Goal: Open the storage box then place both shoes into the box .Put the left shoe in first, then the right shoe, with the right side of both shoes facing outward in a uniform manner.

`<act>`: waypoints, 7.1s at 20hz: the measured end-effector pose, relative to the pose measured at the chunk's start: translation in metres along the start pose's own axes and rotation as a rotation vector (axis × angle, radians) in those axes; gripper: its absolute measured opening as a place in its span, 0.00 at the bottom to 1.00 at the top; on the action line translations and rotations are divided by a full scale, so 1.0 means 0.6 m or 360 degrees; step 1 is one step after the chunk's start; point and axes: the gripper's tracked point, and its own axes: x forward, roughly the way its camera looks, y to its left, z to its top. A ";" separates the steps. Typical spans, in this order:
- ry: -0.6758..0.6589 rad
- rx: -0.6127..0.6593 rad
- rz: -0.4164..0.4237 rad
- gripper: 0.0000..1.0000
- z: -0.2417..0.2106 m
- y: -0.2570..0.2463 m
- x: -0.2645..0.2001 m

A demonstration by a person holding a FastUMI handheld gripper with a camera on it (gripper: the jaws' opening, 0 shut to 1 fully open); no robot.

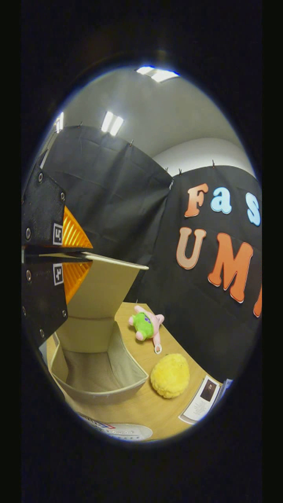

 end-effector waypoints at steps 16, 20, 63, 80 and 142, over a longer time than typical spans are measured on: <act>0.0191 -0.0168 0.0003 0.42 -0.089 0.041 0.076; 0.0088 -0.0237 -0.0113 0.96 -0.052 -0.005 0.056; 0.0033 -0.0634 -0.1662 0.67 0.003 -0.588 -0.297; 0.0034 -0.0416 -0.1604 0.01 0.018 -0.580 -0.286; -0.0437 -0.0874 -0.1451 0.99 0.037 -0.222 -0.160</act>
